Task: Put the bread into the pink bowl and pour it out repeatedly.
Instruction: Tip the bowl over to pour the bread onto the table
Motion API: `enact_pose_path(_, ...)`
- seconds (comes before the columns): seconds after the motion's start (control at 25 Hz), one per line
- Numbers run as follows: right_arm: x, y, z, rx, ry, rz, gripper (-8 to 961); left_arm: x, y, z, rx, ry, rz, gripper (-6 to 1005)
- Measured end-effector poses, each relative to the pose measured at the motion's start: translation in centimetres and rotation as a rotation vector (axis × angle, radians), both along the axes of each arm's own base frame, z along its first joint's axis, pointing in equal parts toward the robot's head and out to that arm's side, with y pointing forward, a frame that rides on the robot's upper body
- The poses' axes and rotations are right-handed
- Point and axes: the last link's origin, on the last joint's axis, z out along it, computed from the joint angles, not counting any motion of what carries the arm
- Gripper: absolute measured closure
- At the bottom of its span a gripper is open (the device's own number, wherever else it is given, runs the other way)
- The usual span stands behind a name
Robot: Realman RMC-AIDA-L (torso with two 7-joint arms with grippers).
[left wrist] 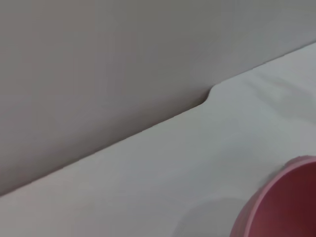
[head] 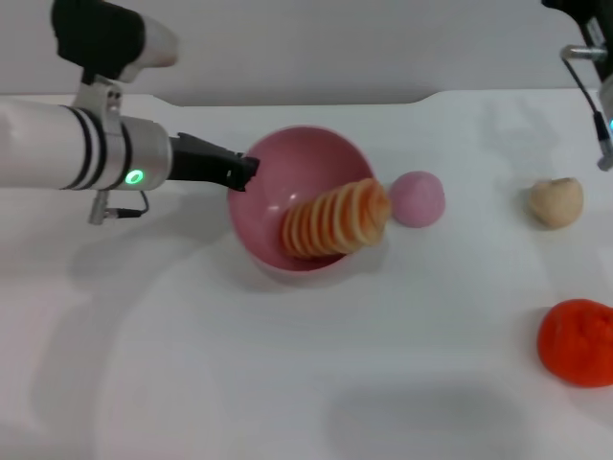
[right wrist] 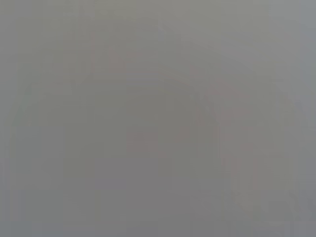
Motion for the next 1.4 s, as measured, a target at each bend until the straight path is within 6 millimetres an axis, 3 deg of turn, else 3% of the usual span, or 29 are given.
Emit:
enact_pose_path(0.36, 4.0, -0.4, 1.4, 0.105, -0.04, -0.077, 489, 3.3, 0.1, -2.6, 0.047, 0.053, -0.171, 954)
enact_pose_path(0.64, 5.8, -0.4, 2.0, 0.131, -0.049, -0.132, 489, 5.8, -0.7, -4.6, 0.146, 0.06, -0.327, 954)
enact_pose_path(1.04, 6.8, -0.7, 2.5, 0.153, -0.043, -0.16, 489, 6.5, -2.8, -6.1, 0.343, 0.086, -0.534, 954)
enact_pose_path(1.4, 6.4, -0.2, 2.5, 0.152, -0.046, -0.149, 489, 6.5, -4.5, -5.2, 0.614, 0.089, -0.674, 954)
